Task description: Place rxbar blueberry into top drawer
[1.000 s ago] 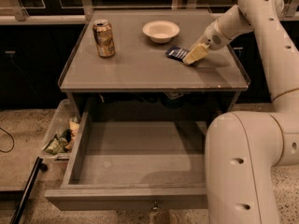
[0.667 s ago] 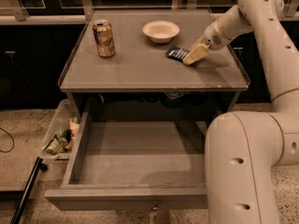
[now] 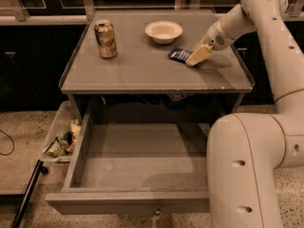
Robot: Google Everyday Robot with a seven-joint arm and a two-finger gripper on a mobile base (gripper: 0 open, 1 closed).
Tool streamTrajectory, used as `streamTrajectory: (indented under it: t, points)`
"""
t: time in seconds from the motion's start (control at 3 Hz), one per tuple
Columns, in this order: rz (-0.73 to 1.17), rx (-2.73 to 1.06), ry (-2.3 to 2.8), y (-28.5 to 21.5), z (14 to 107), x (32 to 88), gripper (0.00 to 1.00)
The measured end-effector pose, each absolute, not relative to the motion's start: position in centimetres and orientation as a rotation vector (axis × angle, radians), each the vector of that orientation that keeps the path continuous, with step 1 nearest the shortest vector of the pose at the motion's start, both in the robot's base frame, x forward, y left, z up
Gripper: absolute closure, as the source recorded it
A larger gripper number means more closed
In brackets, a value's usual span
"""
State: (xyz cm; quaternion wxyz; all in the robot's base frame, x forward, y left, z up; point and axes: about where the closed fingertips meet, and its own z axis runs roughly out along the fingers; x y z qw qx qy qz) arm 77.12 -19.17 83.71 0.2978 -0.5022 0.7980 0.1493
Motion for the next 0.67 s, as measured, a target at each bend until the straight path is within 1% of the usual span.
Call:
streamTrajectory:
  t: [0.33, 0.67]
  points:
    - [0.373, -1.36, 2.086, -20.5, 84.8, 76.2, 1.0]
    - [0.335, -1.37, 2.054, -22.8, 86.1, 74.6, 1.0]
